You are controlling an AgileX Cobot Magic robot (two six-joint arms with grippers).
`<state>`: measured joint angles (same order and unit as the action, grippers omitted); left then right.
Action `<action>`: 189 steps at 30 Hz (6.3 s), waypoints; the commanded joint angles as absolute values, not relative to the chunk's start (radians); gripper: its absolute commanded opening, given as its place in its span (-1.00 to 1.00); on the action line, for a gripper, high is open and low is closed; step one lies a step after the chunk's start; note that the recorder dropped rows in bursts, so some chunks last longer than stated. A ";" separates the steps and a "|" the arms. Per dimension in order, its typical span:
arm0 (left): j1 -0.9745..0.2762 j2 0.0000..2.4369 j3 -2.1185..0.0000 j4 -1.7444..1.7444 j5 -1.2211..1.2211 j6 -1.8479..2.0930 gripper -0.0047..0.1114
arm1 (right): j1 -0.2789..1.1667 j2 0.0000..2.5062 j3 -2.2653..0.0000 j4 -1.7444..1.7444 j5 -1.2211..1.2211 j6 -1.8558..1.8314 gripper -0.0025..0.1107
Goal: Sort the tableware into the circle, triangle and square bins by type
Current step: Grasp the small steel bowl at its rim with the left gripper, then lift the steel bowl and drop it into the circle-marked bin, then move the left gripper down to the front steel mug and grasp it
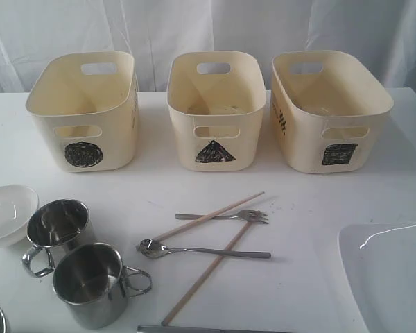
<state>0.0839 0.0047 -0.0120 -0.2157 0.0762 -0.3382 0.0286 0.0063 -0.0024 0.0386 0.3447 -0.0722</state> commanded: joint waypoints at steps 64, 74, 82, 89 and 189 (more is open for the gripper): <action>0.077 1.116 -0.479 -0.045 0.621 0.315 0.23 | 0.023 0.000 0.000 0.037 0.342 -0.072 -0.96; 0.077 1.118 -0.450 -0.078 0.569 0.315 -0.12 | 0.023 0.000 0.000 0.037 0.342 -0.072 -0.96; 0.077 1.141 -0.448 -0.134 0.572 0.315 -0.26 | 0.023 0.000 0.000 0.037 0.342 -0.072 -0.96; 0.077 1.180 -0.448 -0.137 0.563 0.315 -0.09 | 0.023 0.000 0.000 0.037 0.342 -0.072 -0.96; -0.071 1.588 -1.486 -0.465 1.221 0.614 -0.90 | 0.023 0.000 0.000 0.037 0.342 -0.072 -0.96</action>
